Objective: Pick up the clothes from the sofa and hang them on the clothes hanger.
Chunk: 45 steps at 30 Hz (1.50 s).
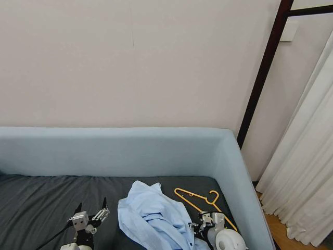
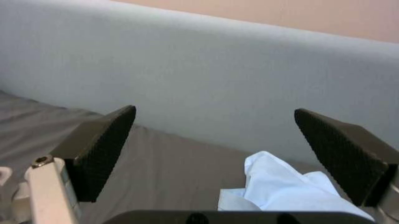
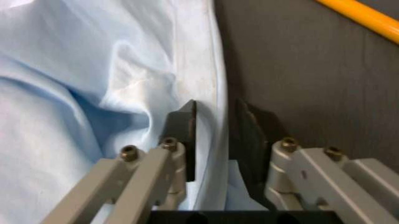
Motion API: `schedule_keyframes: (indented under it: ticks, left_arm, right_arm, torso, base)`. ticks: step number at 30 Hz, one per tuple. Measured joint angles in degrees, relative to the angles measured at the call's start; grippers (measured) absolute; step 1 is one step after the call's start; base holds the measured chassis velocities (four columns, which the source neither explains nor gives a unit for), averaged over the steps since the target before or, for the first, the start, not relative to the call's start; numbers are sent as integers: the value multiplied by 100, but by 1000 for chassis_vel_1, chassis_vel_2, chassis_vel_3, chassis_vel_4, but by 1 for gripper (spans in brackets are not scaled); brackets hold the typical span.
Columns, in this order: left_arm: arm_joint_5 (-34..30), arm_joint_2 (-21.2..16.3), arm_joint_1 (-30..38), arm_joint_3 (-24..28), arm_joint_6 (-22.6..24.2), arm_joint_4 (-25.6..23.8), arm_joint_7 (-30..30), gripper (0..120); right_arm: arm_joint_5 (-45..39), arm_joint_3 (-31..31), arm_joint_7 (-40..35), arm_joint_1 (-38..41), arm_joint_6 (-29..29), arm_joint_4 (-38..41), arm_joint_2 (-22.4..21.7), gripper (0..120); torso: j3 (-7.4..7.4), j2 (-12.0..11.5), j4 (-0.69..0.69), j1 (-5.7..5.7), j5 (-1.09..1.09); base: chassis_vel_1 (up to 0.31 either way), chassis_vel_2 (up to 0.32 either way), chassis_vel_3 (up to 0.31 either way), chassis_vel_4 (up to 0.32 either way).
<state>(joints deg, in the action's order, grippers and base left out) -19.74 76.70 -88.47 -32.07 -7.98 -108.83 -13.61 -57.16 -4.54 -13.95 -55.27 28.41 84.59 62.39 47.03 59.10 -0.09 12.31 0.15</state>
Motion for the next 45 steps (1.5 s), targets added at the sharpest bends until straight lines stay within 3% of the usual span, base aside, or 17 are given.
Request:
schedule_keyframes:
  ticks: [5,12,14,15,18,20,22,24,25,29,30,35,36,39,40,44,45]
  left_arm:
    - [0,-9,19,-5,6,4,0,100]
    - [-7,-42,35,-7,9,14,0,100]
    - [-17,-97,57,0,11,16,0,100]
    - [-17,-97,57,0,11,16,0,100]
    - [-73,-308,138,53,-29,54,156,100]
    - [-112,-389,172,71,-53,73,230,100]
    - [-303,-702,332,121,-192,192,561,100]
    - [-492,-1046,490,168,-358,335,894,100]
    - [-492,-1046,490,168,-358,335,894,100]
    - [-897,-2172,865,464,-705,660,1705,100]
    - [-897,-2172,865,464,-705,660,1705,100]
    - [-1073,-3354,1323,758,-1274,1002,3581,100]
    - [-1073,-3354,1323,758,-1274,1002,3581,100]
    - [-1268,-3858,1926,1102,-1430,1232,4826,100]
    - [-1268,-3858,1926,1102,-1430,1232,4826,100]
    - [-1396,-4110,3255,2004,-1506,1794,6041,100]
    - [-1390,-4100,3745,2434,-1540,2077,6435,100]
  right_arm:
    - [256,-20,508,-43,-82,10,-59,4]
    - [824,-58,1166,-98,-274,-9,-122,0]
    - [1412,-83,1558,-122,-939,-86,-154,0]
    - [1412,-83,1558,-122,-939,-86,-154,0]
    - [2540,55,2606,-129,-2461,-228,-212,0]
    - [2667,95,2765,-129,-2779,-211,-238,0]
    - [2778,186,3110,-140,-3441,-23,-336,0]
    - [2792,277,3491,-151,-3845,95,-430,0]
    - [2792,277,3491,-151,-3845,95,-430,0]
    - [2940,313,4003,-166,-4293,298,-639,0]
    - [2940,313,4003,-166,-4293,298,-639,0]
    - [3415,84,4369,-25,-4627,359,-691,0]
    - [3415,84,4369,-25,-4627,359,-691,0]
    - [3643,-90,4459,79,-4737,382,-694,0]
    - [3643,-90,4459,79,-4737,382,-694,0]
    - [3969,-83,4678,130,-4991,327,-630,0]
    - [4005,-75,4731,139,-5047,312,-610,0]
  torso:
    - [0,0,0,0,0]
    - [0,0,0,0,0]
    - [0,0,1,0,0]
    - [0,0,1,0,0]
    - [0,0,1,-1,0]
    - [0,0,1,-1,0]
    - [0,0,1,-1,-1]
    - [0,0,1,-1,-2]
    - [0,0,1,-1,-2]
    - [0,0,0,-1,-1]
    - [0,0,0,-1,-1]
    - [0,0,1,-1,-1]
    - [0,0,1,-1,-1]
    - [0,0,6,-1,-1]
    - [0,0,6,-1,-1]
    - [0,0,-2,-1,0]
    - [1,0,-2,0,0]
  base:
    - [0,0,0,0]
    - [0,0,0,0]
    - [0,0,0,0]
    - [0,0,0,0]
    - [0,0,0,0]
    - [0,0,0,0]
    - [0,0,0,0]
    - [0,0,0,0]
    - [0,0,0,0]
    - [0,0,0,0]
    - [0,0,0,0]
    - [0,0,0,0]
    - [0,0,0,0]
    - [0,0,0,0]
    - [0,0,0,0]
    - [0,0,0,0]
    - [0,0,0,0]
